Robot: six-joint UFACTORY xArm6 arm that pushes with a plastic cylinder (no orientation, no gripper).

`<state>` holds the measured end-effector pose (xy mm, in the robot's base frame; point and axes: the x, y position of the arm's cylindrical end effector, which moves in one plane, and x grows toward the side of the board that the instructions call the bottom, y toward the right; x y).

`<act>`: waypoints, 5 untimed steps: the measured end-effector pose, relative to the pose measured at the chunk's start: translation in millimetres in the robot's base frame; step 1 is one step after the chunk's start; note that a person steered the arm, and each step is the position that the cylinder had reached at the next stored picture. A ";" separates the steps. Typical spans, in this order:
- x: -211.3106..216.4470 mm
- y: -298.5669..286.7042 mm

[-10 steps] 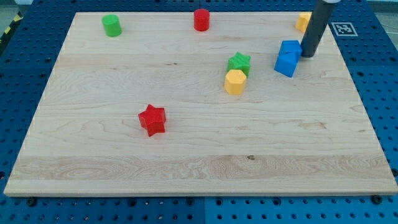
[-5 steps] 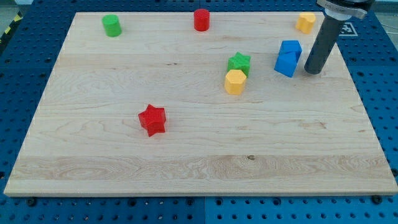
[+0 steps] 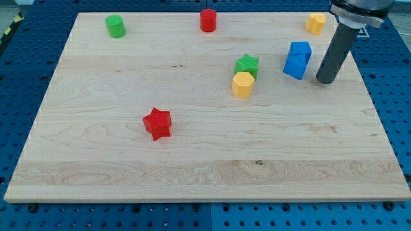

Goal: Slightly move the blue triangle below left to the blue cube

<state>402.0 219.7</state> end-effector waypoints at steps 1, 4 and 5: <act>0.0 -11.2; 0.0 -25.6; -0.3 -32.8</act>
<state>401.7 186.9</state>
